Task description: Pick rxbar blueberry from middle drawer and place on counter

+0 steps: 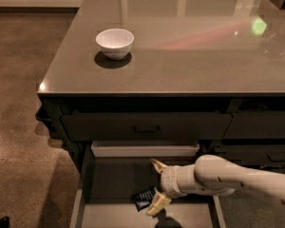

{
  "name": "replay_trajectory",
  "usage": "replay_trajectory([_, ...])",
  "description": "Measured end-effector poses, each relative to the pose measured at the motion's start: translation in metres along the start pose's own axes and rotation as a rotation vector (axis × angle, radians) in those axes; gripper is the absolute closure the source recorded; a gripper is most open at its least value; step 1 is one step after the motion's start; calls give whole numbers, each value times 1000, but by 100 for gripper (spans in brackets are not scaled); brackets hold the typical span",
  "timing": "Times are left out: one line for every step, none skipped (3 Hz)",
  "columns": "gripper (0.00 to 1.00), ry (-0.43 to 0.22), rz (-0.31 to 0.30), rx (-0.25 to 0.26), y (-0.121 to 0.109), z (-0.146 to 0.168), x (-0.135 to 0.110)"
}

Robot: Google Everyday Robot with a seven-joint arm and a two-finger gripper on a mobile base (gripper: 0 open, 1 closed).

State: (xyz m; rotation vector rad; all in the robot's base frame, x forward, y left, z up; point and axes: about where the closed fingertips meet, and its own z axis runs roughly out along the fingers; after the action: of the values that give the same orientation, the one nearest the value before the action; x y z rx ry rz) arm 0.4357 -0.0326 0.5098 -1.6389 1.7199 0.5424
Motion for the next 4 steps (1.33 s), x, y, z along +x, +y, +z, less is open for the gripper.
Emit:
replay_trajectory([0,-58,11,-9,-7,33,31])
replay_trajectory([0,-85,17,-73,5,87,64])
replay_trajectory([0,-86,30,-78,4,92,69])
replay_trajectory([0,-70,30,-78,-2,94,75])
